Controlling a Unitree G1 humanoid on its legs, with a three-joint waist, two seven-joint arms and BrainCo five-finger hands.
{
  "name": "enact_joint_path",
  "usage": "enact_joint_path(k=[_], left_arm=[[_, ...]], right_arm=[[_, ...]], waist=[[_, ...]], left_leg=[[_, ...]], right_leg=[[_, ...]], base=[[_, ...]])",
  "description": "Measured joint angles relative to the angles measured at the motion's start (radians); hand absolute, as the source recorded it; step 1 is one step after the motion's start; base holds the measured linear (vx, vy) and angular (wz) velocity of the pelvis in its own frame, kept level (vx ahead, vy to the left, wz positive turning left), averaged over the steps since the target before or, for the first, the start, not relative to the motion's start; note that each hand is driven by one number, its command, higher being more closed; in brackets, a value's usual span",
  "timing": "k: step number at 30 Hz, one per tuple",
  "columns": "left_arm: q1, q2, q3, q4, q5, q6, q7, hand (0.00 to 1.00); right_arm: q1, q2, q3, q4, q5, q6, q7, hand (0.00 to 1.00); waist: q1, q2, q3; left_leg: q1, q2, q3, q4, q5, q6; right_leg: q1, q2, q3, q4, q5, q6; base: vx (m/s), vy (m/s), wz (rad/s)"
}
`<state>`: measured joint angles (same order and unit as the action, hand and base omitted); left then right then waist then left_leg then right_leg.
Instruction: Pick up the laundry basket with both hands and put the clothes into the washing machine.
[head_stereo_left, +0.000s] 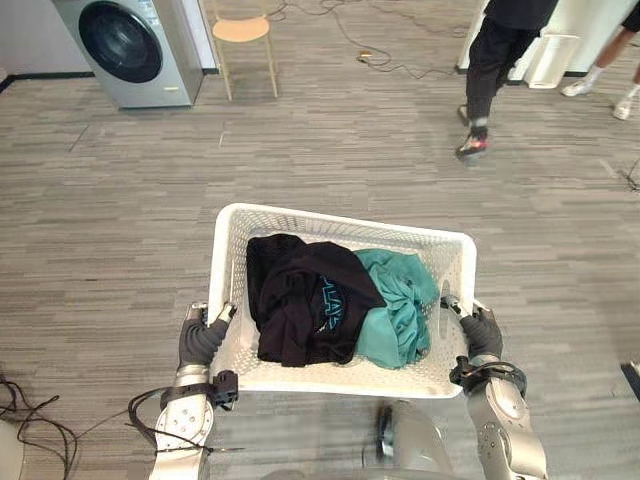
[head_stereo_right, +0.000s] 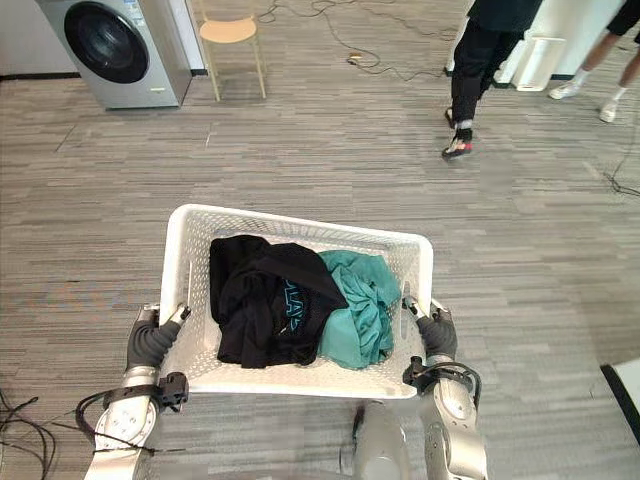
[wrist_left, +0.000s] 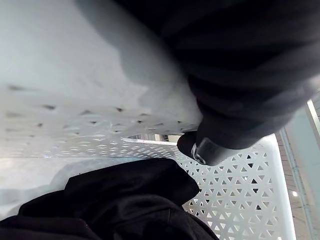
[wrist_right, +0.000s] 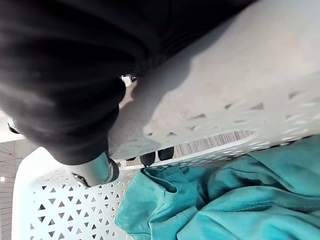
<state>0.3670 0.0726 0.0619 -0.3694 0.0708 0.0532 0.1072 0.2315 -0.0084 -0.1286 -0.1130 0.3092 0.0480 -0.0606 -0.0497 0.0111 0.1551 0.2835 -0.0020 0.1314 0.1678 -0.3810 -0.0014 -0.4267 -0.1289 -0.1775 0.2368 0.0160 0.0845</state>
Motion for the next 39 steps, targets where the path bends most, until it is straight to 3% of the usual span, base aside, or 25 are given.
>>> enact_joint_path(k=[1, 2, 3, 4, 5, 6, 7, 8, 10, 13, 14, 16, 17, 18, 21, 24, 25, 27, 29, 31, 34, 35, 36, 37, 39], left_arm=[[-0.004, -0.010, -0.019, 0.039, 0.002, 0.000, 0.001, 1.00], [-0.001, -0.027, -0.019, 0.051, 0.003, 0.004, 0.001, 1.00], [-0.006, -0.039, -0.019, 0.065, 0.012, 0.005, 0.001, 1.00], [-0.009, -0.044, -0.024, 0.070, 0.016, 0.005, 0.001, 1.00], [0.002, -0.055, -0.025, 0.081, 0.019, 0.003, 0.000, 1.00], [0.007, -0.054, -0.024, 0.080, 0.018, 0.002, 0.000, 1.00], [0.008, -0.068, -0.021, 0.085, 0.017, -0.004, 0.000, 1.00], [-0.007, -0.054, -0.021, 0.087, 0.011, -0.013, -0.001, 1.00], [-0.006, -0.044, -0.019, 0.088, 0.006, -0.021, -0.002, 1.00], [-0.001, -0.052, -0.019, 0.088, -0.014, -0.037, -0.009, 1.00], [-0.001, -0.052, -0.019, 0.088, -0.016, -0.039, -0.011, 1.00], [0.000, -0.054, -0.015, 0.087, -0.018, -0.039, -0.015, 1.00], [0.002, -0.054, -0.015, 0.086, -0.018, -0.039, -0.015, 1.00], [-0.003, -0.048, -0.011, 0.089, -0.018, -0.035, -0.016, 1.00], [-0.031, -0.053, -0.002, 0.083, -0.011, -0.024, -0.017, 1.00], [-0.039, -0.049, -0.015, 0.078, -0.011, -0.017, -0.018, 1.00], [-0.033, -0.047, -0.015, 0.078, -0.006, -0.011, -0.020, 1.00], [-0.017, -0.036, -0.013, 0.077, 0.010, -0.009, -0.021, 1.00], [0.009, -0.025, -0.019, 0.061, 0.010, -0.009, -0.021, 1.00], [0.009, -0.016, -0.024, 0.061, 0.010, -0.010, -0.021, 1.00], [0.019, -0.009, -0.031, 0.061, 0.010, -0.009, -0.021, 1.00], [0.025, -0.009, -0.028, 0.062, 0.010, -0.009, -0.020, 1.00], [0.038, -0.006, -0.027, 0.062, 0.010, -0.009, -0.020, 1.00], [0.046, -0.034, -0.032, 0.076, 0.010, 0.000, -0.017, 1.00], [0.041, -0.034, -0.052, 0.076, 0.009, 0.001, -0.015, 1.00]], right_arm=[[0.024, -0.016, -0.002, -0.001, 0.000, 0.002, -0.002, 1.00], [0.021, -0.031, 0.001, 0.001, 0.000, 0.009, -0.002, 1.00], [0.023, -0.032, 0.003, -0.001, -0.001, 0.015, -0.003, 1.00], [0.029, -0.037, 0.001, -0.003, -0.001, 0.015, -0.003, 1.00], [0.053, -0.058, 0.006, -0.025, 0.001, 0.016, -0.003, 1.00], [0.067, -0.057, 0.006, -0.043, 0.001, 0.016, -0.004, 1.00], [0.071, -0.065, 0.010, -0.061, 0.001, 0.017, -0.007, 1.00], [0.057, -0.056, 0.008, -0.060, 0.000, 0.018, -0.025, 1.00], [0.056, -0.048, 0.010, -0.060, 0.000, 0.018, -0.031, 1.00], [0.036, -0.063, 0.008, -0.055, -0.001, 0.017, -0.030, 1.00], [0.032, -0.064, 0.008, -0.051, -0.001, 0.017, -0.030, 1.00], [0.022, -0.066, 0.008, -0.031, -0.001, 0.014, -0.025, 1.00], [0.021, -0.066, 0.008, -0.027, -0.001, 0.014, -0.025, 1.00], [0.004, -0.051, 0.009, 0.009, -0.004, 0.009, -0.025, 1.00], [-0.027, -0.049, -0.002, 0.020, -0.008, 0.006, -0.023, 1.00], [-0.032, -0.030, -0.031, 0.031, -0.033, 0.006, -0.003, 1.00], [-0.028, -0.012, -0.031, 0.047, -0.046, 0.005, 0.003, 1.00], [-0.014, 0.007, -0.030, 0.064, -0.052, 0.005, 0.005, 1.00], [0.018, 0.014, -0.023, 0.054, -0.066, -0.004, 0.010, 1.00], [0.032, 0.021, -0.023, 0.046, -0.067, -0.012, 0.009, 1.00], [0.038, 0.021, -0.022, 0.048, -0.068, -0.010, 0.008, 1.00], [0.040, 0.020, -0.017, 0.048, -0.069, -0.008, 0.008, 1.00], [0.053, 0.020, -0.009, 0.048, -0.074, -0.007, 0.007, 1.00], [0.062, -0.001, -0.010, 0.053, -0.076, 0.001, 0.001, 1.00], [0.054, -0.024, -0.012, 0.043, -0.076, -0.001, -0.007, 1.00]], waist=[[-0.018, 0.038, -0.007], [-0.014, 0.067, -0.012], [-0.014, 0.069, -0.011], [-0.023, 0.065, -0.007], [-0.032, 0.085, -0.007], [-0.024, 0.096, -0.014], [0.011, 0.124, -0.012], [0.015, 0.134, -0.001], [0.022, 0.074, 0.025], [0.062, 0.028, 0.031], [0.068, 0.027, 0.031], [0.075, 0.039, 0.030], [0.076, 0.047, 0.026], [0.082, 0.027, 0.022], [0.070, -0.006, 0.017], [0.070, -0.033, 0.019], [0.066, -0.033, 0.021], [0.066, -0.031, 0.024], [0.060, -0.018, 0.021], [0.047, -0.020, 0.018], [0.019, -0.025, 0.017], [0.019, -0.031, 0.015], [0.018, -0.041, 0.008], [0.021, 0.005, 0.001], [0.039, 0.000, 0.001]], left_leg=[[0.062, 0.046, -0.032, 0.010, -0.018, -0.031], [0.067, 0.085, -0.033, 0.036, -0.010, -0.043], [0.055, 0.110, -0.042, 0.131, 0.040, -0.102], [0.042, 0.115, -0.048, 0.203, 0.081, -0.072], [-0.041, 0.170, -0.019, 0.492, 0.222, -0.025], [-0.094, 0.212, 0.002, 0.621, 0.330, -0.003], [-0.176, 0.318, 0.037, 0.829, 0.545, 0.047], [-0.289, 0.389, 0.063, 1.033, 0.436, 0.123], [-0.419, 0.372, 0.111, 1.116, 0.274, 0.162], [-0.612, 0.263, 0.174, 0.844, 0.140, 0.077], [-0.640, 0.241, 0.173, 0.749, 0.142, 0.070], [-0.684, 0.165, 0.119, 0.291, 0.245, -0.054], [-0.681, 0.157, 0.097, 0.207, 0.305, -0.055], [-0.671, 0.111, 0.100, 0.244, 0.390, 0.039], [-0.724, 0.071, 0.122, 0.434, 0.224, 0.110], [-0.604, -0.020, 0.133, 0.399, 0.157, 0.184], [-0.517, -0.040, 0.133, 0.355, 0.141, 0.186], [-0.397, -0.049, 0.133, 0.294, 0.139, 0.187], [-0.267, -0.049, 0.112, 0.195, 0.139, 0.187], [-0.219, -0.048, 0.097, 0.144, 0.135, 0.178], [-0.168, -0.025, 0.078, 0.124, 0.076, 0.058], [-0.162, -0.022, 0.079, 0.133, 0.063, 0.038], [-0.157, -0.019, 0.080, 0.168, 0.039, 0.002], [-0.154, 0.018, 0.069, 0.206, 0.034, -0.008], [-0.207, 0.050, 0.075, 0.277, 0.050, -0.030]], right_leg=[[0.015, 0.050, 0.039, 0.058, 0.154, -0.057], [0.014, 0.066, 0.027, 0.111, 0.119, -0.073], [0.009, 0.058, 0.007, 0.227, 0.024, -0.079], [0.008, 0.048, -0.007, 0.301, -0.013, -0.093], [0.032, 0.067, -0.063, 0.391, -0.090, -0.131], [0.083, 0.095, -0.081, 0.325, -0.117, -0.139], [0.169, 0.158, -0.072, 0.277, -0.178, -0.152], [0.251, 0.186, -0.066, 0.240, -0.220, -0.160], [0.391, 0.152, -0.030, 0.161, -0.256, -0.149], [0.537, 0.075, 0.022, 0.036, -0.263, -0.124], [0.563, 0.060, 0.023, 0.019, -0.267, -0.117], [0.678, 0.006, 0.027, -0.030, -0.299, -0.057], [0.705, 0.003, 0.031, -0.043, -0.307, -0.043], [0.764, -0.036, 0.056, -0.073, -0.316, -0.029], [0.731, -0.102, 0.086, 0.046, -0.220, 0.032], [0.556, -0.171, 0.173, 0.537, -0.055, 0.104], [0.462, -0.171, 0.184, 0.799, -0.056, 0.090], [0.377, -0.156, 0.173, 0.995, -0.084, 0.066], [0.275, -0.134, 0.111, 1.017, -0.144, 0.005], [0.199, -0.133, 0.057, 0.908, -0.203, -0.007], [0.120, -0.107, -0.015, 0.534, -0.249, -0.024], [0.119, -0.093, -0.014, 0.449, -0.235, -0.040], [0.143, -0.052, -0.002, 0.266, -0.128, -0.063], [0.196, -0.017, -0.008, 0.206, -0.119, -0.070], [0.262, -0.001, -0.005, 0.089, -0.087, -0.072]], base=[[0.77, -0.145, 0.46], [0.79, -0.145, 0.36], [0.63, -0.120, 0.10], [0.88, -0.273, 0.30], [0.56, -0.210, 0.20], [0.81, -0.250, -0.34], [0.69, -0.099, -0.56], [0.83, -0.112, -0.52], [0.64, -0.046, -0.11], [0.76, 0.079, -0.47], [0.71, 0.182, -0.47], [0.81, 0.297, -0.41], [0.92, 0.386, -0.37], [0.75, 0.357, -0.03], [0.73, 0.379, 0.22], [0.71, 0.324, 0.31], [0.44, 0.134, 0.14], [0.49, 0.112, -0.01], [0.44, 0.066, 0.03], [0.28, -0.006, 0.37], [0.36, -0.075, 0.38], [0.43, -0.154, 0.02], [0.45, -0.112, -0.07], [0.45, -0.092, -0.10], [0.33, -0.080, -0.23]])
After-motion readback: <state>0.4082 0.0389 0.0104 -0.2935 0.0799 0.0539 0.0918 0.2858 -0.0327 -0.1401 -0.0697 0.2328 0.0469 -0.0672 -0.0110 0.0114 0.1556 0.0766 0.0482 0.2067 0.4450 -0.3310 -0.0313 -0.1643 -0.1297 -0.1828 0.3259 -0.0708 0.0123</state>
